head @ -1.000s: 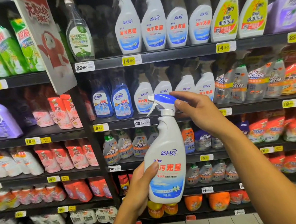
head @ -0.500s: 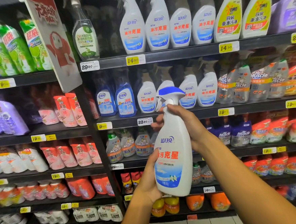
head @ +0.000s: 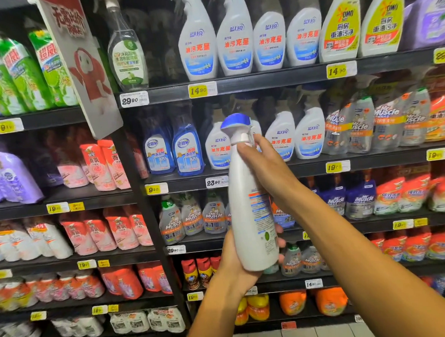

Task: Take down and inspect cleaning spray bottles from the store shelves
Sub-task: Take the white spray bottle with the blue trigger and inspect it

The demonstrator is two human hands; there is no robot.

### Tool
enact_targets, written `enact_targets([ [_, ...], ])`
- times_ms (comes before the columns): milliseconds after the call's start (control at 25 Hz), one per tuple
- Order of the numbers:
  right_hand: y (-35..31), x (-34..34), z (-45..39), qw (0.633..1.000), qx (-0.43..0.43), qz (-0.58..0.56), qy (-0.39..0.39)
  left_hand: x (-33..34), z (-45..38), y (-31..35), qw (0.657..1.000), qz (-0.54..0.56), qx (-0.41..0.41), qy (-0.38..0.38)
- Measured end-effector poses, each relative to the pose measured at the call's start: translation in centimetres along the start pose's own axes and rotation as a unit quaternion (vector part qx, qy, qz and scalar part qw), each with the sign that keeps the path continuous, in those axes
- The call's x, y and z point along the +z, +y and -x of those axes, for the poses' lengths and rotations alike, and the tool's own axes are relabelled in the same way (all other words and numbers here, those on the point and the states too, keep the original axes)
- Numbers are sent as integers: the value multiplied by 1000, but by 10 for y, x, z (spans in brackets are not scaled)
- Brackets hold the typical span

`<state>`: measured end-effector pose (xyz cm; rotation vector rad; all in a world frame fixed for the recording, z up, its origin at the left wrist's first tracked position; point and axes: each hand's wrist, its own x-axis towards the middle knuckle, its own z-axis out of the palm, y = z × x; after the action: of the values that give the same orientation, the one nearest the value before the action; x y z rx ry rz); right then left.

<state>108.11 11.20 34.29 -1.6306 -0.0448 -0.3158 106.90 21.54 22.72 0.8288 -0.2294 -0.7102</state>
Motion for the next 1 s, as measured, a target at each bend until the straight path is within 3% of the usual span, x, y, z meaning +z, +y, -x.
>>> enact_targets([
  [160,5,-10,5,994,4,-70,-88,-1,15,-2,983,104,-38,-146],
  [280,-1,-9,5,996,-31,-68,-56,-5,17,2,976,123,-34,-177],
  [520,-2,-6,6,996,-70,-59,18,-11,17,8,976,166,-5,-143],
  [1000,7,-9,7,993,-60,-101,-29,-8,26,17,991,92,33,-91],
])
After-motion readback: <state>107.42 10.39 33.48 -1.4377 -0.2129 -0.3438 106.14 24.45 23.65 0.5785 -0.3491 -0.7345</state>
